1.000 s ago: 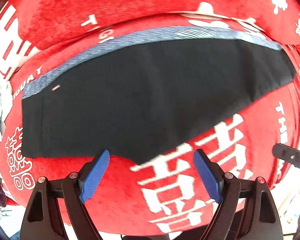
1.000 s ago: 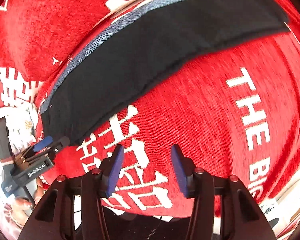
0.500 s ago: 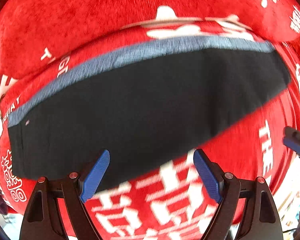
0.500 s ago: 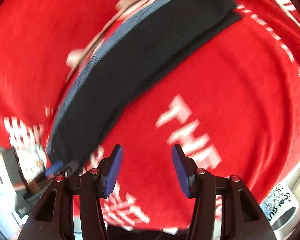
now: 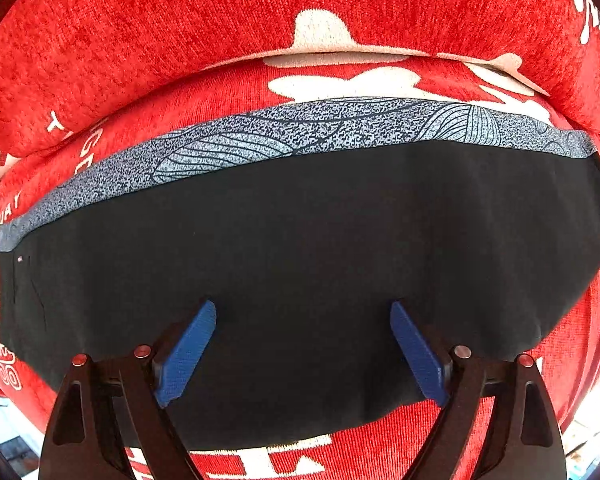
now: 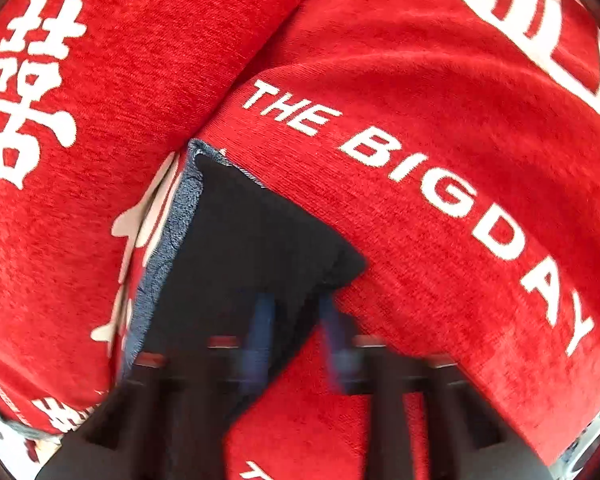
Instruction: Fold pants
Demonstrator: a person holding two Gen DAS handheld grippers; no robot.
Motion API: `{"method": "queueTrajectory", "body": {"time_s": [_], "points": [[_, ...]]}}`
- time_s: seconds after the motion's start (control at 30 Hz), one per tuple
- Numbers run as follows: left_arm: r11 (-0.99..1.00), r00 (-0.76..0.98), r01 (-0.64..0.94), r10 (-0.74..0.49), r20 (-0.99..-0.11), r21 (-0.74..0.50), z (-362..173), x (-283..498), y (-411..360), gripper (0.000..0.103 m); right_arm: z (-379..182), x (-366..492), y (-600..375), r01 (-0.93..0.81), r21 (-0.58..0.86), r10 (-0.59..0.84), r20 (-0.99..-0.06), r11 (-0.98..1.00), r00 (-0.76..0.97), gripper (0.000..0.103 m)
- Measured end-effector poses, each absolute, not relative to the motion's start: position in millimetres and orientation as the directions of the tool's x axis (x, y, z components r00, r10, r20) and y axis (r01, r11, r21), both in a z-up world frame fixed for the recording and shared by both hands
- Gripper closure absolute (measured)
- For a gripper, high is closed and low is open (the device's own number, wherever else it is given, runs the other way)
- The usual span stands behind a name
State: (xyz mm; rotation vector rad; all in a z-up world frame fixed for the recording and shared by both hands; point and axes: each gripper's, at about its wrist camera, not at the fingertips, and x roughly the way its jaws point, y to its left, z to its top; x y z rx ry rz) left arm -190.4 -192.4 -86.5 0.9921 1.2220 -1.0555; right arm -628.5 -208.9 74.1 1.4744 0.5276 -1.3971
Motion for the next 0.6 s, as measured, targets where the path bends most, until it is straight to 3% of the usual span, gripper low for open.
{"method": "queueTrajectory", "body": {"time_s": [0.07, 0.33, 0.6], "points": [[0.224, 0.059, 0.974, -0.075, -0.995, 0.041, -87.9, -190.3, -195.0, 0.008, 77.8, -633.1, -203.5, 0.862, 0.323, -0.307, -0.929, -0.391, 0.209, 0.096], [0.199, 0.098, 0.977, -0.084, -0.992, 0.080, -87.5, -197.2, -200.2, 0.007, 93.7, -622.5, -193.1, 0.892, 0.290, -0.291, -0.937, -0.346, 0.192, 0.092], [0.193, 0.109, 0.977, -0.094, -0.990, 0.089, -84.0, -209.9, -192.0, 0.007, 91.0, -488.5, -190.6, 0.950, 0.297, -0.181, -0.933, 0.097, 0.311, 0.090]]}}
